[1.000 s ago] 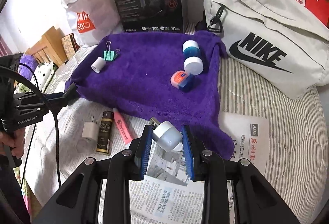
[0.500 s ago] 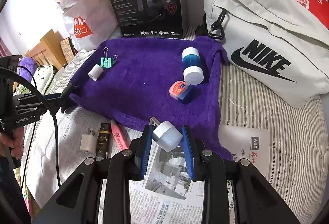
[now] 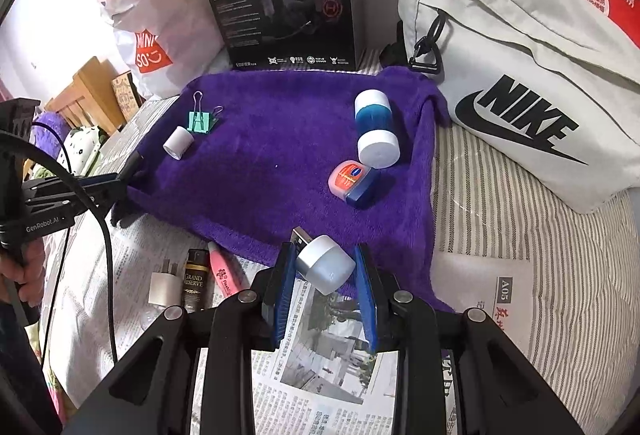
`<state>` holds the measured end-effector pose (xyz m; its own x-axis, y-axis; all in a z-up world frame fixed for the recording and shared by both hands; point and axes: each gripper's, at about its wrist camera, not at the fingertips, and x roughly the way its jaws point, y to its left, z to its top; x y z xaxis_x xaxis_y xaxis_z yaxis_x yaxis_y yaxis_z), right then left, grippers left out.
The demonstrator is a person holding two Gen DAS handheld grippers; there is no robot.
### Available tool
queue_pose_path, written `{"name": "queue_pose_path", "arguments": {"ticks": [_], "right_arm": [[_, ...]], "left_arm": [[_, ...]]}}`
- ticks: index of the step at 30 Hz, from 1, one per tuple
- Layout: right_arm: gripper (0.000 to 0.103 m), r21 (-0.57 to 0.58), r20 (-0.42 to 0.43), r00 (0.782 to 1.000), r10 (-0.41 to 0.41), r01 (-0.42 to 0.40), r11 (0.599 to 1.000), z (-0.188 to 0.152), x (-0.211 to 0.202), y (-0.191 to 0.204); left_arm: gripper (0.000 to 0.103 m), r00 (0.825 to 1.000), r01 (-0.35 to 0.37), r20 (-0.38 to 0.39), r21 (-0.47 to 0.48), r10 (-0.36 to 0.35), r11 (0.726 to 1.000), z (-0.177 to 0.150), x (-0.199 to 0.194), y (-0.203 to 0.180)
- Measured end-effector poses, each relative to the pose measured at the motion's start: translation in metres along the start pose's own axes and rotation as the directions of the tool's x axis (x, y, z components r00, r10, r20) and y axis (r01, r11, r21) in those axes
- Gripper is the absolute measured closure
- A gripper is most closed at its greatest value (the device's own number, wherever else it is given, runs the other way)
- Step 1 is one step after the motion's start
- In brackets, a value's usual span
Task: Organize rigid objects
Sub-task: 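Place the Horizon tube on the towel with the left gripper while the right places the bottle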
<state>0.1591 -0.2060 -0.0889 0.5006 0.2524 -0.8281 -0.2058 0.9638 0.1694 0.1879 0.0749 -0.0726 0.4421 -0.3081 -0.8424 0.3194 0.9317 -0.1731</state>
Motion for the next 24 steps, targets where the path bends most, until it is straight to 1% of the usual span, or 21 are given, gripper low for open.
{"name": "queue_pose_path", "arguments": {"ticks": [9, 15, 24], "right_arm": [[0.073, 0.014, -0.022, 1.0, -0.019, 0.019, 1.0, 0.01, 0.022, -0.008], [0.073, 0.006, -0.075, 0.996, -0.041, 0.042, 0.999, 0.018, 0.049, -0.012], [0.073, -0.017, -0.105, 0.994, -0.032, 0.03, 0.999, 0.024, 0.069, -0.008]], "left_arm": [[0.081, 1.0, 0.008, -0.008, 0.002, -0.008, 1.0, 0.01, 0.012, 0.004], [0.081, 1.0, 0.014, -0.014, 0.013, -0.014, 1.0, 0.02, 0.021, 0.006], [0.081, 0.999, 0.018, -0.047, 0.027, -0.017, 0.999, 0.031, 0.042, 0.004]]}}
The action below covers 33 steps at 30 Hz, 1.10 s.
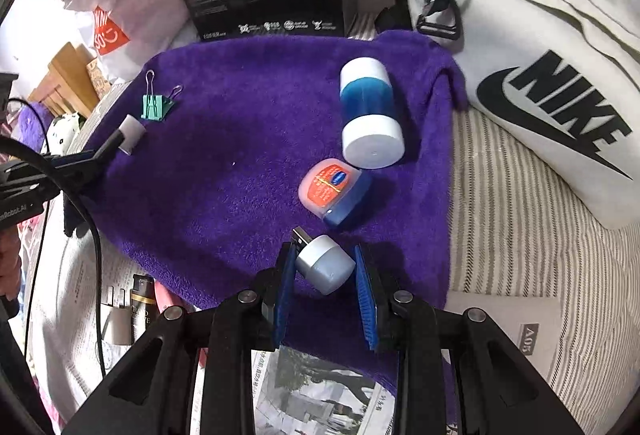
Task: Organize rigid objects
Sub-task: 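Place the Horizon tube on the towel with the left gripper while the right places the bottle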
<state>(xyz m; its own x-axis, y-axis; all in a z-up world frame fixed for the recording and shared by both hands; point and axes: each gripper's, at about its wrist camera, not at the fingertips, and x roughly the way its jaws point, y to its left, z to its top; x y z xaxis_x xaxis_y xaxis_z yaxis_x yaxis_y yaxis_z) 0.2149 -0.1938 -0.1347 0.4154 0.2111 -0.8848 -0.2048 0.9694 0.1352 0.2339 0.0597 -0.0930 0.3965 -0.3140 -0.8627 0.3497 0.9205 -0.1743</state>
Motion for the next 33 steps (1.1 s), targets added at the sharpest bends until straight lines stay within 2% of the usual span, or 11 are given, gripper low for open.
{"name": "queue_pose_path", "arguments": {"ticks": [9, 15, 27, 29, 33], "right_arm": [[0.073, -0.025, -0.003, 1.0, -0.004, 0.004, 1.0, 0.001, 0.002, 0.0], [0.073, -0.026, 0.001, 1.0, -0.005, 0.005, 1.0, 0.001, 0.003, 0.0], [0.072, -0.029, 0.009, 1.0, 0.007, -0.006, 1.0, 0.0, 0.002, 0.0], [0.072, -0.027, 0.004, 1.0, 0.02, -0.02, 0.999, -0.001, 0.001, -0.001], [0.069, -0.016, -0.011, 0.999, 0.049, -0.049, 0.999, -0.002, -0.003, -0.003]], "left_arm": [[0.081, 0.999, -0.011, -0.036, 0.006, 0.011, 1.0, 0.004, 0.019, 0.004], [0.081, 0.997, -0.047, -0.062, 0.015, 0.048, 0.999, 0.003, 0.03, 0.012], [0.081, 0.994, -0.092, -0.056, 0.045, 0.095, 0.995, 0.004, 0.031, 0.004], [0.079, 0.994, -0.089, -0.06, 0.045, 0.091, 0.995, 0.003, 0.029, 0.004], [0.069, 0.994, -0.074, -0.072, 0.036, 0.076, 0.997, -0.002, 0.025, 0.005]]}}
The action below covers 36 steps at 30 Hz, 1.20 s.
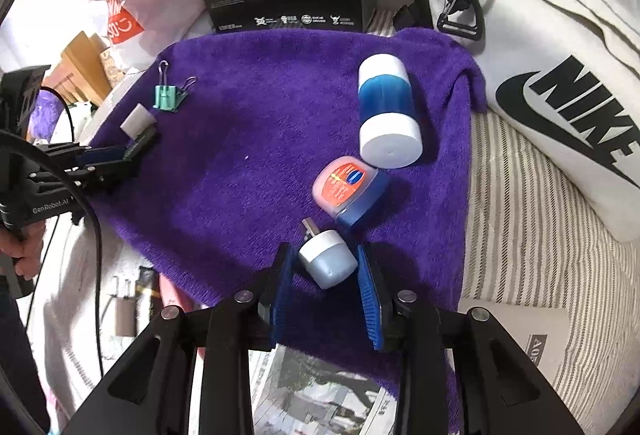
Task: Organize rigid objects
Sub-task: 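Place the Horizon tube on the towel with the left gripper while the right places the bottle, then grasp the clear plastic cap with the left gripper while the right gripper grasps the pink highlighter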
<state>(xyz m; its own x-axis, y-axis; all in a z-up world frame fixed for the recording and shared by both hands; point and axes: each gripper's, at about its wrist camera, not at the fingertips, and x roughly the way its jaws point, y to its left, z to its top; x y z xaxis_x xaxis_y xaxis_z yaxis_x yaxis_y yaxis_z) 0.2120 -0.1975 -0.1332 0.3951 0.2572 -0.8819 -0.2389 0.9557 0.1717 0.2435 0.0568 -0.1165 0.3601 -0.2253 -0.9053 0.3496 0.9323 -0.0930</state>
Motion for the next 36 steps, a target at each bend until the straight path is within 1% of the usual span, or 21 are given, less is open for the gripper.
{"name": "queue_pose_path", "arguments": {"ticks": [2, 4, 7, 11, 13, 15, 18, 23, 28, 32, 36], "right_arm": [[0.066, 0.009, 0.0, 1.0, 0.0, 0.0, 1.0, -0.002, -0.004, -0.001], [0.058, 0.025, 0.006, 1.0, -0.001, 0.001, 1.0, -0.004, -0.01, -0.002], [0.058, 0.043, 0.021, 1.0, 0.01, -0.011, 0.999, -0.009, -0.022, -0.003], [0.054, 0.056, 0.048, 0.999, 0.0, -0.002, 0.998, -0.019, -0.041, -0.003], [0.053, 0.078, 0.048, 0.999, 0.017, -0.021, 0.997, -0.024, -0.05, -0.004], [0.053, 0.096, 0.051, 0.998, 0.028, -0.033, 0.995, -0.028, -0.059, -0.004], [0.052, 0.082, 0.083, 0.996, 0.021, -0.028, 0.996, -0.037, -0.073, -0.001], [0.052, 0.108, 0.105, 0.994, 0.018, -0.029, 0.994, -0.057, -0.089, -0.003], [0.052, 0.137, 0.132, 0.991, 0.014, -0.032, 0.99, -0.08, -0.108, -0.004], [0.051, 0.133, 0.149, 0.989, 0.014, -0.034, 0.991, -0.095, -0.12, 0.0], [0.051, 0.126, 0.154, 0.988, 0.011, -0.03, 0.992, -0.106, -0.126, 0.001]], "left_arm": [[0.067, 1.0, -0.009, -0.002, -0.003, 0.009, 1.0, -0.003, -0.003, -0.001], [0.067, 1.0, -0.009, -0.002, -0.027, 0.009, 1.0, -0.005, -0.007, 0.002], [0.067, 1.0, -0.02, 0.013, -0.027, 0.02, 0.999, -0.009, -0.021, -0.003], [0.067, 0.999, -0.001, 0.044, 0.0, 0.001, 1.0, -0.02, -0.045, -0.022], [0.067, 0.999, 0.019, 0.04, 0.003, -0.019, 1.0, -0.027, -0.054, -0.032], [0.067, 0.998, 0.025, 0.049, 0.026, -0.027, 0.999, -0.035, -0.062, -0.043], [0.067, 0.998, 0.049, 0.049, 0.024, -0.05, 0.999, -0.049, -0.07, -0.053], [0.067, 0.997, 0.07, 0.02, 0.033, -0.07, 0.997, -0.069, -0.073, -0.069], [0.066, 0.996, 0.088, 0.009, 0.053, -0.089, 0.995, -0.087, -0.073, -0.086], [0.065, 0.996, 0.089, -0.004, 0.075, -0.089, 0.993, -0.098, -0.064, -0.098], [0.065, 0.998, 0.06, -0.036, 0.081, -0.057, 0.995, -0.104, -0.042, -0.101]]}}
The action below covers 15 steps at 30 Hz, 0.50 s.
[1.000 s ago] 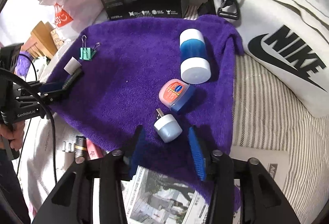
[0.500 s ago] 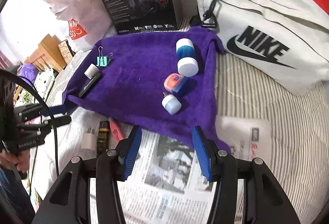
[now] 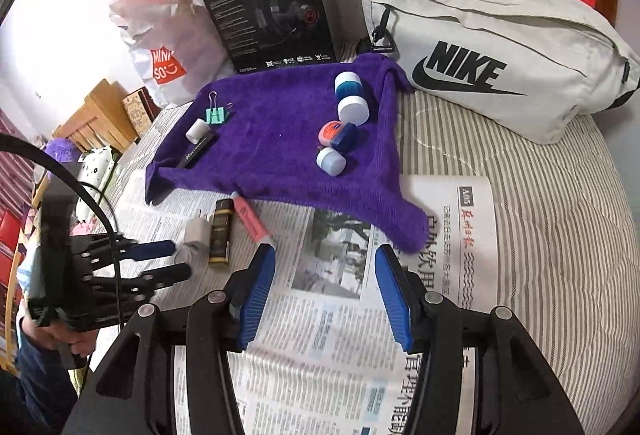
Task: Organize rigid objects
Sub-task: 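Grasp the clear plastic cap with the left gripper while the right gripper grasps the pink highlighter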
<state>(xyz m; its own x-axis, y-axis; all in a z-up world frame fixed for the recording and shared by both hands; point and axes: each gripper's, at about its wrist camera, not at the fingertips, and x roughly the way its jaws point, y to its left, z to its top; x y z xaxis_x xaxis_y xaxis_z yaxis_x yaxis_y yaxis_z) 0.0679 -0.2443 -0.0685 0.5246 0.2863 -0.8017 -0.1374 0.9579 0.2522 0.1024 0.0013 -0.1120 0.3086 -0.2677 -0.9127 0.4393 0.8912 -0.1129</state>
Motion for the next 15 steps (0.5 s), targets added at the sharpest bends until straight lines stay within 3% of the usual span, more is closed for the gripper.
{"name": "queue_pose_path", "arguments": {"ticks": [6, 9, 15], "right_arm": [[0.05, 0.009, -0.01, 1.0, -0.015, 0.015, 1.0, -0.008, 0.0, -0.007], [0.05, 0.011, -0.024, 1.0, -0.017, 0.018, 1.0, -0.011, 0.006, -0.008], [0.05, -0.029, -0.065, 0.998, -0.002, 0.0, 1.0, -0.01, 0.027, 0.006]], "left_arm": [[0.066, 0.999, -0.018, 0.032, 0.006, 0.018, 1.0, 0.0, 0.005, -0.003], [0.078, 0.998, -0.048, 0.042, 0.025, 0.047, 0.999, -0.001, 0.006, -0.005], [0.078, 0.997, -0.07, 0.039, -0.016, 0.071, 0.997, -0.007, 0.001, 0.013]]}}
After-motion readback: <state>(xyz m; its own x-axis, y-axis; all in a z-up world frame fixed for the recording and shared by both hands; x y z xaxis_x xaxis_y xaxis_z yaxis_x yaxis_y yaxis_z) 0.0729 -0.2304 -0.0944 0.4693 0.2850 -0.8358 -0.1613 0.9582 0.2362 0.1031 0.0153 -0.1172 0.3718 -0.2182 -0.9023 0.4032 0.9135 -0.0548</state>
